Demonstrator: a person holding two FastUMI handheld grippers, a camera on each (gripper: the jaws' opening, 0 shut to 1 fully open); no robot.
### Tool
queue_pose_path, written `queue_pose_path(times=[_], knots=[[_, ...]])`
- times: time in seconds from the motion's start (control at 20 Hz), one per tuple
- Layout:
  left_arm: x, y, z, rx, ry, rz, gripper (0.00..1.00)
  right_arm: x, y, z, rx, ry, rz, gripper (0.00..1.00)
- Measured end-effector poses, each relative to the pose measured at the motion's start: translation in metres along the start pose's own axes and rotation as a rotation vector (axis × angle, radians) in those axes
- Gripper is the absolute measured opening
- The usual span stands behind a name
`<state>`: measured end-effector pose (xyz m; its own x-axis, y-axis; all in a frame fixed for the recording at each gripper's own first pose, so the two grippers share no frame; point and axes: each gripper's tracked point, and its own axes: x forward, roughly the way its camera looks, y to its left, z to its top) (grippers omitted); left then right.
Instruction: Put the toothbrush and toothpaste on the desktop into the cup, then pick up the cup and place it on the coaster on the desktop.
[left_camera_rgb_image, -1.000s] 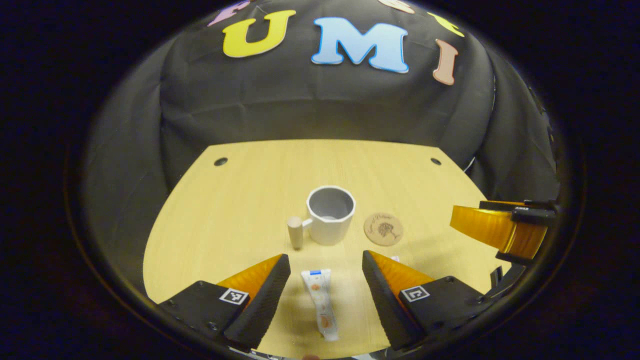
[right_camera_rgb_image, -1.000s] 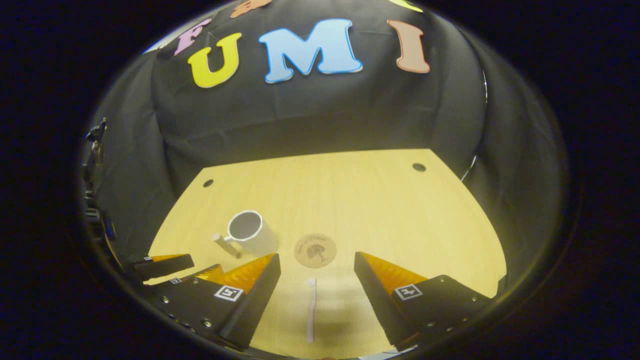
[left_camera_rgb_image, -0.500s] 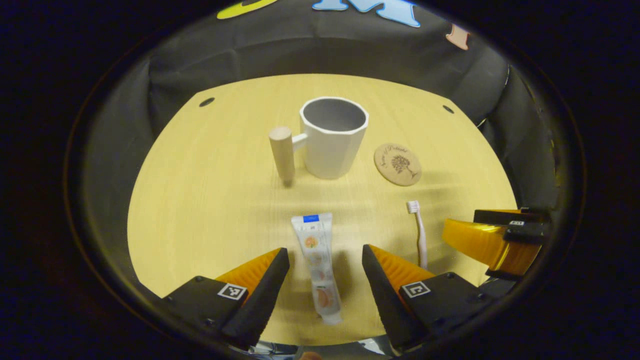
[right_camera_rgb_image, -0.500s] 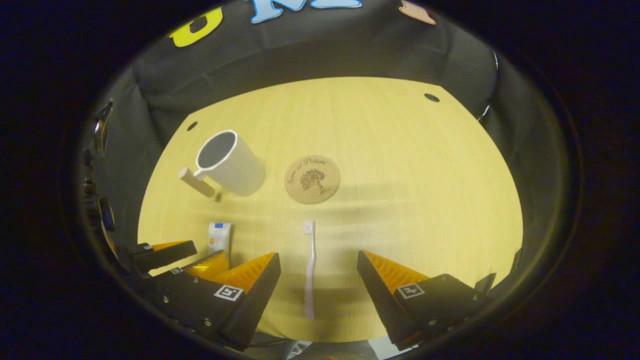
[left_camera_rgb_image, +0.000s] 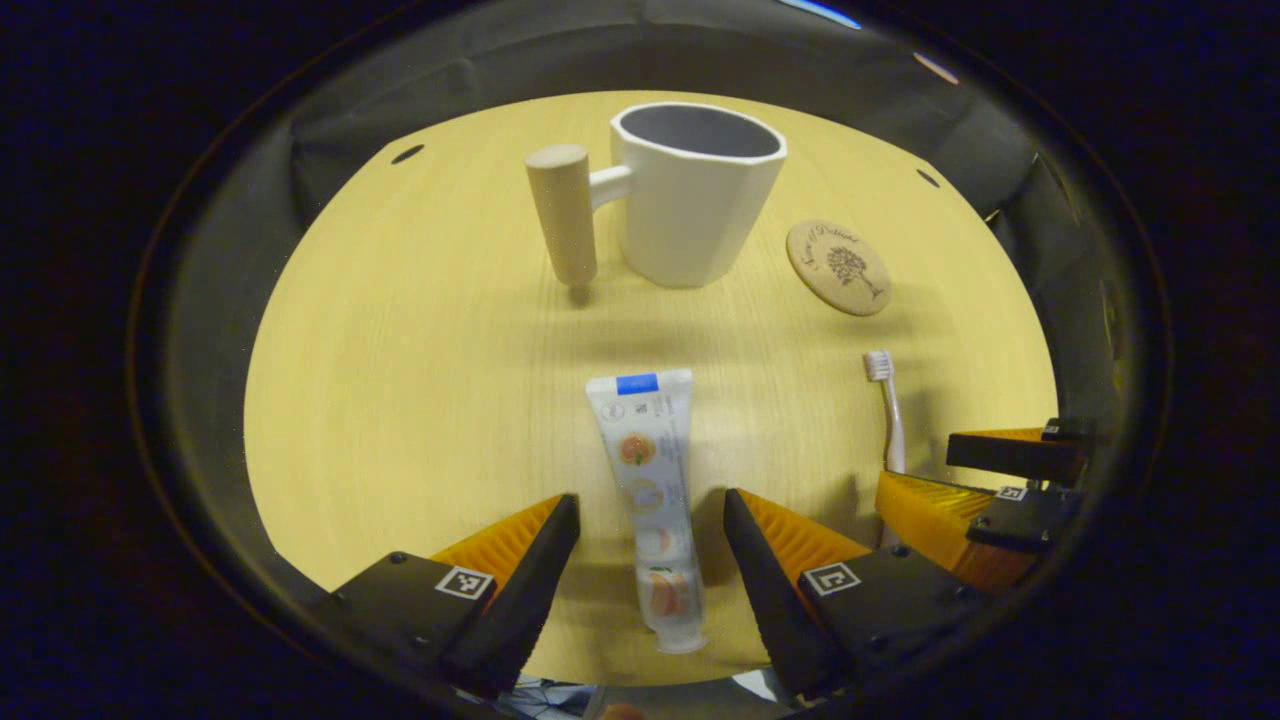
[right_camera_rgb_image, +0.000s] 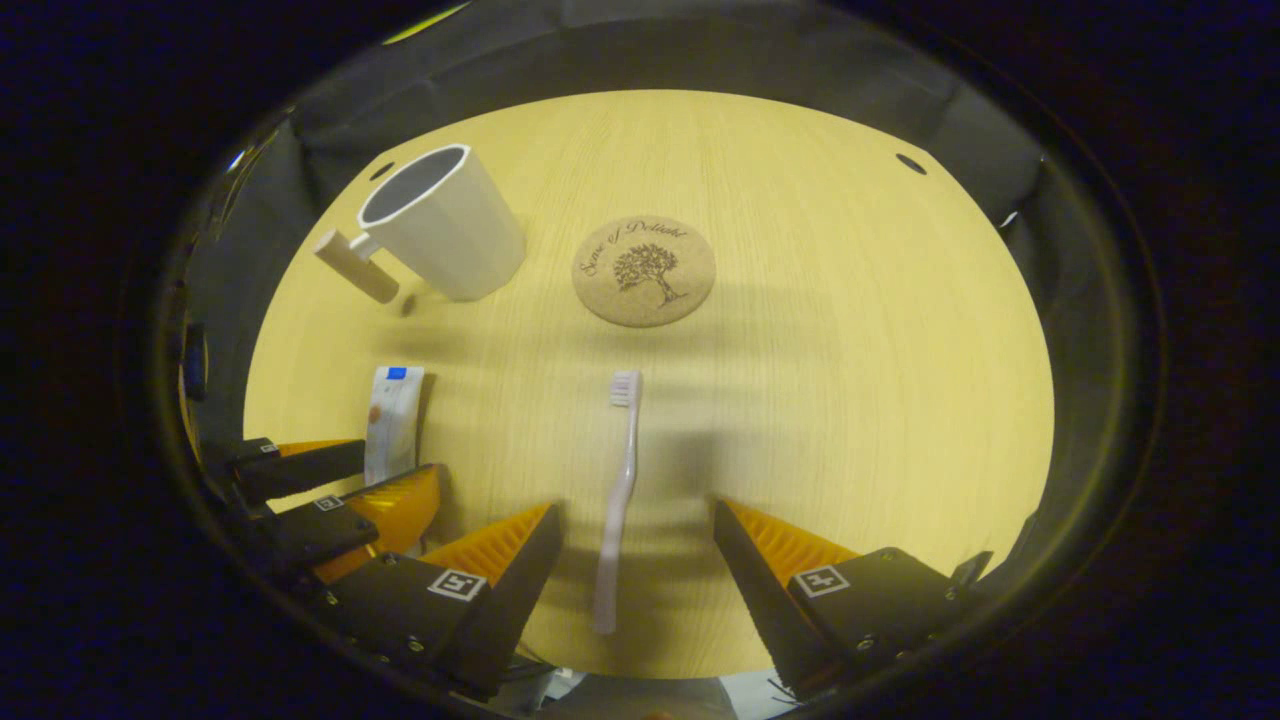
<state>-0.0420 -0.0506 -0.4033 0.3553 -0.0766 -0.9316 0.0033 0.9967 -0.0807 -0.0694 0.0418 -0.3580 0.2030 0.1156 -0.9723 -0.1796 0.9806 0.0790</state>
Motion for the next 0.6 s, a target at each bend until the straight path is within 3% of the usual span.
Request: queue_pose_path(times=[0.05,0.1,0.4,0.5,0.6], knots=[[0.002,0.001,0.001,0.008,0.002,0.007,0.89,0.002,0.001,-0.002,-0.008,0.009,-0.003,0.95],[0.001,0.001,0.001,0.014,0.011,0.013,0.94,0.003,0.001,-0.002,-0.015,0.015,-0.005,0.95],[0.002,0.001,0.0,0.015,0.069,0.023,0.95,0.011,-0.002,-0.001,-0.032,0.033,-0.037,0.94],[0.002,0.0,0.001,0.02,0.088,0.024,1.0,0.012,-0.002,0.0,-0.021,0.039,-0.042,0.94],[0.003,0.0,0.002,0.013,0.098,0.026,0.96,0.012,-0.003,0.001,-0.007,0.047,-0.046,0.94]])
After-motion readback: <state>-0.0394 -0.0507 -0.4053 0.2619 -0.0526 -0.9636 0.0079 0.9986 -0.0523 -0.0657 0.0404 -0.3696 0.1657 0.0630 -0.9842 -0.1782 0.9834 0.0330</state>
